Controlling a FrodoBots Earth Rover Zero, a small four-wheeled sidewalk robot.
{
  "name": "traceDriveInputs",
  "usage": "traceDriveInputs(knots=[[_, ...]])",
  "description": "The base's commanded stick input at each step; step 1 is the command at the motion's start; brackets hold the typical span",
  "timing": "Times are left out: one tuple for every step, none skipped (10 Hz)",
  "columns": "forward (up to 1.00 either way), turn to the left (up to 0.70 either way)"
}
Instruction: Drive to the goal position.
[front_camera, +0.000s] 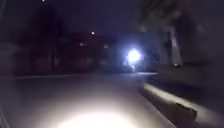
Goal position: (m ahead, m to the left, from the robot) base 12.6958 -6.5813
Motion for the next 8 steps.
traceDriveInputs(knots=[[0.7, 0.0], [0.7, 0.0], [0.7, 0.0], [0.7, 0.0], [0.7, 0.0], [0.7, 0.0], [0.7, 0.0], [0.7, 0.0]])
